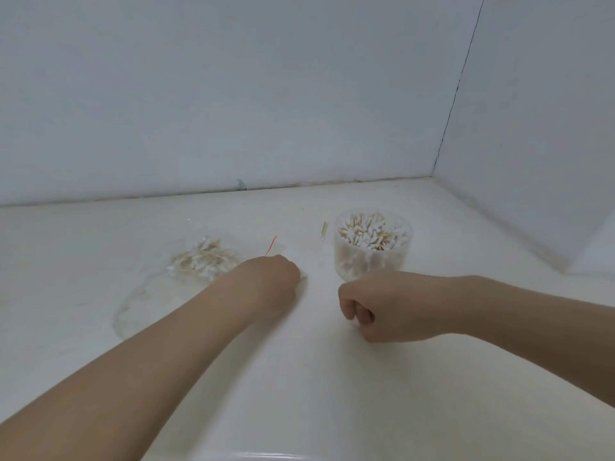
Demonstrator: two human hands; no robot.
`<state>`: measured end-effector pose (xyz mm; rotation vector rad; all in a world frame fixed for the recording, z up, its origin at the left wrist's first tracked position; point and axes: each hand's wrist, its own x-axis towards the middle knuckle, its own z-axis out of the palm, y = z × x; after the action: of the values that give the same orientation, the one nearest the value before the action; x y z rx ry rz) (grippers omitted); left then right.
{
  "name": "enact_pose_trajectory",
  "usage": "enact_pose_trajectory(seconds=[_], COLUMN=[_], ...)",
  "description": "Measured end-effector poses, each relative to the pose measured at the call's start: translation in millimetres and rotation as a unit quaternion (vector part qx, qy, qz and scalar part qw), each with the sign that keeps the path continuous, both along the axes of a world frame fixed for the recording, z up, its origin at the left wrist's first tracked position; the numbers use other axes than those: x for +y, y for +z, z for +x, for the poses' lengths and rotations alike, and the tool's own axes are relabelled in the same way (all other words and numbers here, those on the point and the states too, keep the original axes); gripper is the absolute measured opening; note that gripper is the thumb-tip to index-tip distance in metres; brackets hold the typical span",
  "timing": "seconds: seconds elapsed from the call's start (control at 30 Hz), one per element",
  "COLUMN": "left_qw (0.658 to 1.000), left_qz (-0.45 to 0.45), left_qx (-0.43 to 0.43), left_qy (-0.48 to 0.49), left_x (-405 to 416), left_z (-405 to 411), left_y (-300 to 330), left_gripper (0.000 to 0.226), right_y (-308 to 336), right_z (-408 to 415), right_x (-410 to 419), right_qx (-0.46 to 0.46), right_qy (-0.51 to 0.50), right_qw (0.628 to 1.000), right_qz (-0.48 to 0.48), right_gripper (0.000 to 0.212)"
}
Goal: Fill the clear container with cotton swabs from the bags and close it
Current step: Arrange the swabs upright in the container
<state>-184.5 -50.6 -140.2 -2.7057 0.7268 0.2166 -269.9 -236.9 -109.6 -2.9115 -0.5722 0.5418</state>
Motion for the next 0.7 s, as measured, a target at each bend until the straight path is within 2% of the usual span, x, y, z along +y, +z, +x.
enact_pose_trajectory(seconds=[0.13, 0.3, 0.53, 0.57, 0.63, 0.7], left_qw=[0.999, 0.998, 0.999, 0.998, 0.983, 0.939], left_qz=[0.026, -0.001, -0.033, -0.062, -0.178, -0.336], left_qx=[-0.026, -0.066, -0.014, -0.001, 0.031, 0.072], left_qy=[-0.016, -0.023, -0.020, -0.017, -0.012, -0.006], left_x=[-2, -3, -6, -6, -5, -4], left_z=[3, 8, 6, 5, 5, 4], left_y=[-4, -12, -2, 2, 10, 20], left_gripper=[0.027, 0.017, 0.019, 0.017, 0.011, 0.009], right_y=[3, 0, -2, -1, 5, 15], right_z=[12, 15, 17, 16, 14, 12], right_x=[2, 0, -3, -3, -5, -8], right_qx=[0.022, 0.037, 0.050, 0.048, 0.051, 0.050], right_qy=[-0.063, -0.091, -0.099, -0.097, -0.108, -0.138], right_qw=[0.997, 0.993, 0.989, 0.989, 0.981, 0.953], right_qz=[0.042, 0.072, 0.098, 0.103, 0.155, 0.264], right_gripper=[0.022, 0.024, 0.032, 0.032, 0.033, 0.034])
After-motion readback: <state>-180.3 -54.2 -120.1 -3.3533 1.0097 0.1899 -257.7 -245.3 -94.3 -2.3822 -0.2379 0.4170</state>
